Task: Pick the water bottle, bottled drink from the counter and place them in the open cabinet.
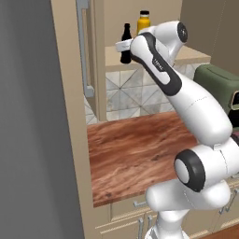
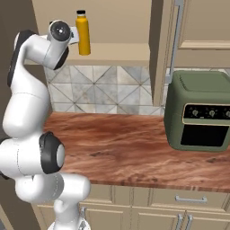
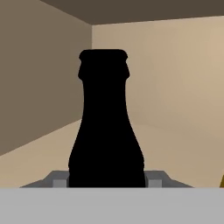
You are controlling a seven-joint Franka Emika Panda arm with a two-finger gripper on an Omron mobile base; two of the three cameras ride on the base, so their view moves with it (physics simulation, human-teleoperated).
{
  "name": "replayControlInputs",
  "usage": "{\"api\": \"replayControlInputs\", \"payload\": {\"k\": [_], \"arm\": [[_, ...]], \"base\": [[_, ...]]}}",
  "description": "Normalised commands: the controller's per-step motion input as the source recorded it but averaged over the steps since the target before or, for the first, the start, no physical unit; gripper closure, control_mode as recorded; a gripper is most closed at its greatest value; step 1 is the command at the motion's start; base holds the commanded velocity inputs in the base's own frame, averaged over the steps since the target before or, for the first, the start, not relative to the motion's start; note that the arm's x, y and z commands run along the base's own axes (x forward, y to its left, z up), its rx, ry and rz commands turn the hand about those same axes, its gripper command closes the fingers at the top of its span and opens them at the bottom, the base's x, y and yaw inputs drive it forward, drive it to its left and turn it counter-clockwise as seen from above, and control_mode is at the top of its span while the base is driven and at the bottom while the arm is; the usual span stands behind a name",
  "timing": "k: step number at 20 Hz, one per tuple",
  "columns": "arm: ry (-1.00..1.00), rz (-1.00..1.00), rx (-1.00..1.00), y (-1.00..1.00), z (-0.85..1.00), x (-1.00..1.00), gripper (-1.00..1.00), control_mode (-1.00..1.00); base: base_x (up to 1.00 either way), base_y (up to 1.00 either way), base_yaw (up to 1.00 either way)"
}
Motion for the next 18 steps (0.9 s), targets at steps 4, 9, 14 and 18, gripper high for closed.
{"api": "replayControlInputs", "payload": {"k": [4,9,14,18], "arm": [[0.0,-0.04,-0.03,0.16,-0.16,0.23,1.0,-1.0],[0.0,-0.04,-0.01,0.15,-0.17,0.23,1.0,-1.0],[0.0,-0.04,0.0,0.12,-0.16,0.26,1.0,-1.0],[0.0,-0.05,0.0,0.11,-0.15,0.25,1.0,-1.0]], "base": [[0.0,0.0,0.0],[0.0,0.0,0.0],[0.0,0.0,0.0],[0.0,0.0,0.0]]}}
